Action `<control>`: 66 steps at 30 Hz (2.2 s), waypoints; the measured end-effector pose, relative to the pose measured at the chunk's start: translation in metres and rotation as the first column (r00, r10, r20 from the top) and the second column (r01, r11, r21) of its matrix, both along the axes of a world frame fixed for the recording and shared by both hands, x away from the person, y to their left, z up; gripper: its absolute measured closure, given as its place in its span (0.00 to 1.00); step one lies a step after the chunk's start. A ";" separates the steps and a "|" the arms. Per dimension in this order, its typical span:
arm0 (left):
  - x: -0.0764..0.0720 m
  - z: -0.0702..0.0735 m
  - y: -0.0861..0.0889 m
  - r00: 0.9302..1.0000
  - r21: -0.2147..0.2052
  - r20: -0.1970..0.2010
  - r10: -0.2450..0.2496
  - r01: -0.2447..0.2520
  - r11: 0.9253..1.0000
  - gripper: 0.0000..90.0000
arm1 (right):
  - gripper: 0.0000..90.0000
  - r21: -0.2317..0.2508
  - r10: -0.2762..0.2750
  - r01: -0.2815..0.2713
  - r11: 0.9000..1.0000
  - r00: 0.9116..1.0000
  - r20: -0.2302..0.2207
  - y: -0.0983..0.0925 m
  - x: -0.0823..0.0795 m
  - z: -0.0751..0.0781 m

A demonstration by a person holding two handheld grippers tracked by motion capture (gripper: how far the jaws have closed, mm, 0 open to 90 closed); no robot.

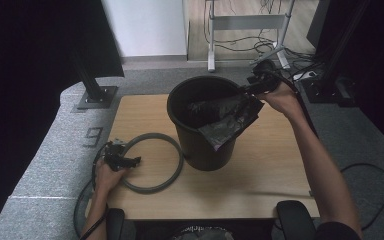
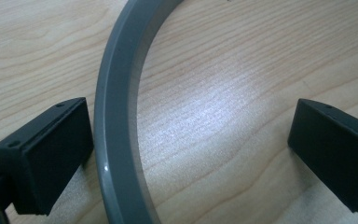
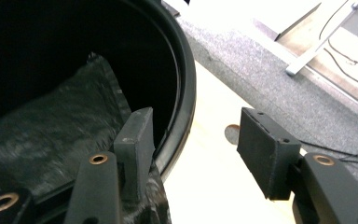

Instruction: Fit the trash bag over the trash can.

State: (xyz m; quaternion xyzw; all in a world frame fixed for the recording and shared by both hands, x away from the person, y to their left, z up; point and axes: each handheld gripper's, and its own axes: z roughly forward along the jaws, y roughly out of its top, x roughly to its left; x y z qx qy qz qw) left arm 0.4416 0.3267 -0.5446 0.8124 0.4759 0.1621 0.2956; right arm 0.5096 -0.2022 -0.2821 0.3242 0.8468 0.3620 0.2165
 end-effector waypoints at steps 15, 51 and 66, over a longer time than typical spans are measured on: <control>-0.006 0.034 -0.002 0.997 -0.067 -0.030 -0.064 0.062 0.996 0.04 | 0.28 0.080 -0.005 0.006 0.997 1.000 -0.007 -0.014 -0.050 -0.010; -0.035 0.244 -0.088 0.867 -0.045 0.026 -0.498 0.498 0.866 0.17 | 0.32 0.124 0.369 -0.357 0.926 0.924 -0.100 0.068 -0.104 0.005; -0.038 0.286 -0.157 0.767 0.011 0.051 -0.639 0.640 0.769 0.25 | 0.84 0.159 0.454 -0.428 0.889 0.868 -0.203 0.098 -0.102 0.004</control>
